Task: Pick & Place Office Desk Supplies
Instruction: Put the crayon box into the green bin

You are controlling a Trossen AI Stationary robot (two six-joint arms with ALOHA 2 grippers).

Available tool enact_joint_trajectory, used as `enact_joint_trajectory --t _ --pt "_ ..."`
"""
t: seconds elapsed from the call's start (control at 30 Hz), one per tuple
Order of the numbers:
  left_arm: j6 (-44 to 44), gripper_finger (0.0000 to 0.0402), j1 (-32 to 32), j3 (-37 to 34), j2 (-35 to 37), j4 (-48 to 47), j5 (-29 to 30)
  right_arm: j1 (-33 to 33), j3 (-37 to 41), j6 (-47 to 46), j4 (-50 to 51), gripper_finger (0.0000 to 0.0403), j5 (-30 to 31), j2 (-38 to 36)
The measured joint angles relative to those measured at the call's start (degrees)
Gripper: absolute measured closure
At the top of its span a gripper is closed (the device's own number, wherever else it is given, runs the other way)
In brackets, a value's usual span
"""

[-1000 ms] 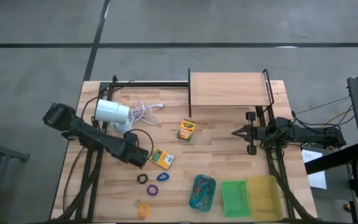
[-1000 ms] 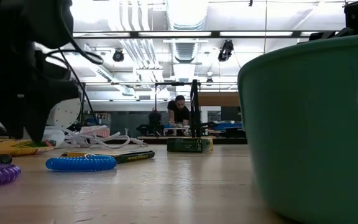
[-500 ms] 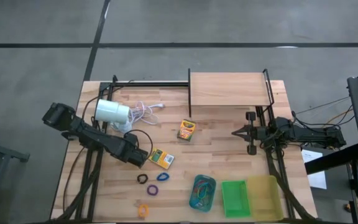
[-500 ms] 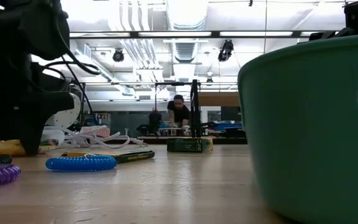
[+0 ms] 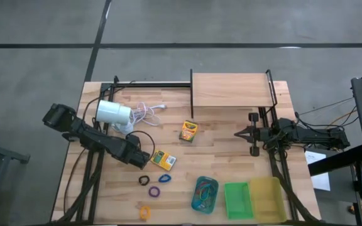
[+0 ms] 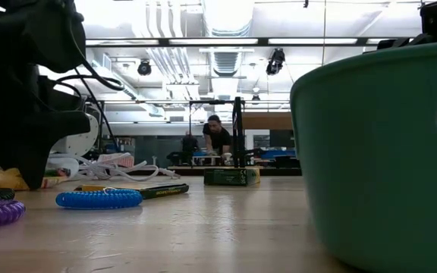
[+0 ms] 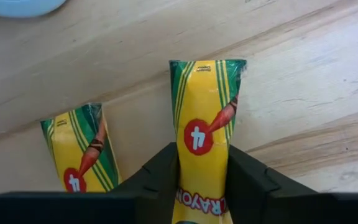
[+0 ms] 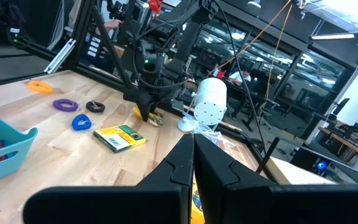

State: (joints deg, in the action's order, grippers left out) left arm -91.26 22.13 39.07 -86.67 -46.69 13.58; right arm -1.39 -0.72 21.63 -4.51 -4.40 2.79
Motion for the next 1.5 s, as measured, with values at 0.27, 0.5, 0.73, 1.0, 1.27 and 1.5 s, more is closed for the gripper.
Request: enact_joint_trajectory --t 0.27,0.5,0.73,1.0,1.27,1.5 --pt "3.2 0.029 0.0 2.66 0.41 0.42 -0.3 -0.01 -0.01 -0.01 0.0 0.0394 -0.01 0.0" --pt "14.53 0.029 0.12 11.43 1.02 -1.23 10.97 0.0 -0.01 0.0 0.0 0.0394 0.01 0.0" --pt "38.31 0.0291 1.7 13.7 1.11 20.01 32.38 -0.01 0.0 0.0 0.0 0.0394 0.0 0.0" --pt "76.57 0.0291 0.27 5.68 -0.67 66.21 22.75 -0.01 -0.01 0.0 0.0 0.0394 0.0 0.0" --pt "93.72 0.0291 -5.12 1.94 -9.7 94.84 -2.92 -0.02 0.0 0.0 0.0 0.0394 0.04 -0.02" --pt "97.42 0.0291 -9.72 4.99 -22.15 112.11 -18.01 -0.02 0.0 0.0 -0.04 0.0394 0.02 0.0"
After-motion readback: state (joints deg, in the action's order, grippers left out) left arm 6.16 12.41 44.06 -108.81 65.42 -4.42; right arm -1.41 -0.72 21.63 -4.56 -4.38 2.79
